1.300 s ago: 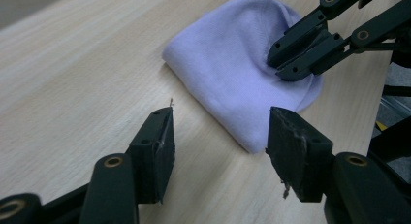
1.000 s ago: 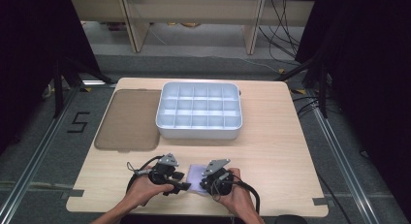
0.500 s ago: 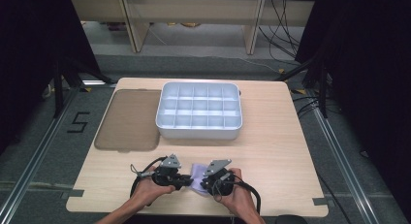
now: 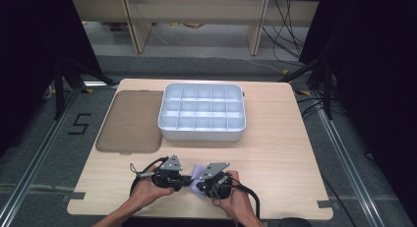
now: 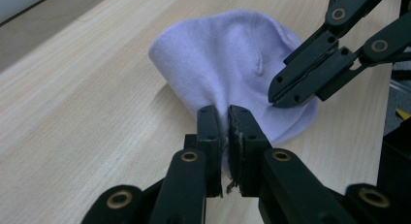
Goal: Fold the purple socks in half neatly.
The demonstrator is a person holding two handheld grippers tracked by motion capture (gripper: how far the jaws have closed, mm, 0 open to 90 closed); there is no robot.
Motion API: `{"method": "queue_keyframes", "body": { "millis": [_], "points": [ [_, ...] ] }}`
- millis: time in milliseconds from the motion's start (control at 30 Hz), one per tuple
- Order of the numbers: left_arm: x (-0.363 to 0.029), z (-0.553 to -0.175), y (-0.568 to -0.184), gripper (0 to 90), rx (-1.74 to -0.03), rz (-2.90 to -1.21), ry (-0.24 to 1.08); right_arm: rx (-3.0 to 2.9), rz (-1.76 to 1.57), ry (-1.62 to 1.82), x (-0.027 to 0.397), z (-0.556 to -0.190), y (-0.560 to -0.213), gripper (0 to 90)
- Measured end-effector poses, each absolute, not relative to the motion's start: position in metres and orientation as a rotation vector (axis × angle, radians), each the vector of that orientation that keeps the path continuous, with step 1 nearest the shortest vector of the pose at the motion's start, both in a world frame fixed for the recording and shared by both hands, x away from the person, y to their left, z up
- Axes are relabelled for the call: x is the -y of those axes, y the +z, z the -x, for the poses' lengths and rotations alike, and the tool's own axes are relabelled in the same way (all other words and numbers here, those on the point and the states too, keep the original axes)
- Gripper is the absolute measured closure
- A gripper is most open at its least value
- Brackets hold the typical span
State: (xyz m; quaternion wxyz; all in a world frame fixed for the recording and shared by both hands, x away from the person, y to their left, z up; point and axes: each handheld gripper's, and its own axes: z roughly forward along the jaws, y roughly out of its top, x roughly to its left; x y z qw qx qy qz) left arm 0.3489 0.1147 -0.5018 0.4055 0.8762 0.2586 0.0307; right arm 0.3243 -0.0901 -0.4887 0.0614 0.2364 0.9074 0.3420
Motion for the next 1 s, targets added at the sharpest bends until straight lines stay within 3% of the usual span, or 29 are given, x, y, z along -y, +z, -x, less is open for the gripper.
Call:
{"method": "queue_keyframes", "body": {
  "millis": [400,600,767,1000],
  "points": [
    [-0.118,-0.352,-0.498,83.5,-0.617,-2.244,0.086,-2.765,-0.684,1.049,0.083,-0.328,-0.497,90.0],
    [-0.115,-0.348,-0.494,83.5,-0.608,-2.252,0.111,-2.650,-0.747,1.067,0.100,-0.347,-0.483,90.0],
    [-0.111,-0.346,-0.493,83.6,-0.578,-2.261,0.133,-2.648,-0.782,0.980,0.105,-0.370,-0.491,90.0],
    [-0.110,-0.345,-0.491,83.6,-0.576,-2.264,0.141,-2.640,-0.808,0.997,0.105,-0.371,-0.491,90.0]
  ]
}}
